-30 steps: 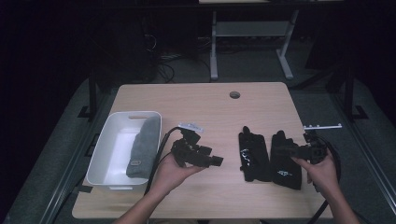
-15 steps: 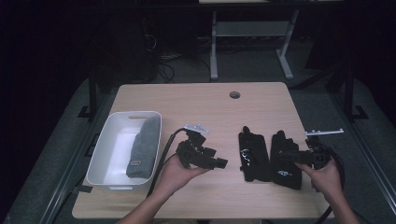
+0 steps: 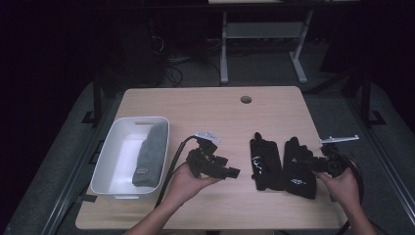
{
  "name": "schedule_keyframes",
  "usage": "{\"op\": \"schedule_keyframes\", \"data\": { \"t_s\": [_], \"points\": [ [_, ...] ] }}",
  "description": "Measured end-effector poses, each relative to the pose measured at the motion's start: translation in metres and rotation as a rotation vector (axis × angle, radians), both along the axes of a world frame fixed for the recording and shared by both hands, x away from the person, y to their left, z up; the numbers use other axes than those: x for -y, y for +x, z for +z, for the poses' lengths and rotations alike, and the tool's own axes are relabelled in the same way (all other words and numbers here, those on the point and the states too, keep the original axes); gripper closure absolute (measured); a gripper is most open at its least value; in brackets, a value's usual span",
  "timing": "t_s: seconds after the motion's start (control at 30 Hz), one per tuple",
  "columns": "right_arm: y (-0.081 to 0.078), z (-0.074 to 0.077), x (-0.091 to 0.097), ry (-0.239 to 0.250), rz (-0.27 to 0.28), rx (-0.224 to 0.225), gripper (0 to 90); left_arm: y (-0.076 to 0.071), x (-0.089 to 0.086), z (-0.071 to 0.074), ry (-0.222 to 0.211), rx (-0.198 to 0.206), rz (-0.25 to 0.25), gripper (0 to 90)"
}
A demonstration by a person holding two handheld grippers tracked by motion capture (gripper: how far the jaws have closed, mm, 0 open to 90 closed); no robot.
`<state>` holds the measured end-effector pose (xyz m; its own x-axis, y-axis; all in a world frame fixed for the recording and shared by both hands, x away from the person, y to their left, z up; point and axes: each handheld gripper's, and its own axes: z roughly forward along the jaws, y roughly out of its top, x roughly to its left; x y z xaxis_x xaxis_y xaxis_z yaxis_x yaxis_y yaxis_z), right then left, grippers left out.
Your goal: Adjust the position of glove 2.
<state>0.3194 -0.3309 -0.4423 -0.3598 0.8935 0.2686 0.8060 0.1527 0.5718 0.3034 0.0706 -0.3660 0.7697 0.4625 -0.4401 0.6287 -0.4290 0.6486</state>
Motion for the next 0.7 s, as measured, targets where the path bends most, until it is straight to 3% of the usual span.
{"op": "schedule_keyframes", "data": {
  "t_s": [0.13,0.2,0.33,0.53,0.7],
  "points": [
    [0.0,-0.01,-0.008,-0.082,0.01,-0.011,50.3,0.0,0.0,-0.002,0.003,-0.003,-0.001,31.7],
    [-0.001,-0.013,-0.011,-0.127,0.029,0.025,50.8,0.0,0.0,-0.002,0.004,-0.004,-0.002,31.6],
    [-0.004,-0.014,-0.018,-0.184,0.025,0.04,55.0,0.0,0.0,-0.003,0.002,-0.003,-0.002,31.6],
    [-0.006,-0.012,-0.02,-0.157,0.024,0.016,73.6,-0.001,-0.001,-0.005,0.002,-0.006,0.002,31.6],
    [-0.006,-0.011,-0.019,-0.127,0.007,-0.002,77.0,-0.001,-0.003,-0.004,0.005,-0.005,0.002,31.6]
  ]
}}
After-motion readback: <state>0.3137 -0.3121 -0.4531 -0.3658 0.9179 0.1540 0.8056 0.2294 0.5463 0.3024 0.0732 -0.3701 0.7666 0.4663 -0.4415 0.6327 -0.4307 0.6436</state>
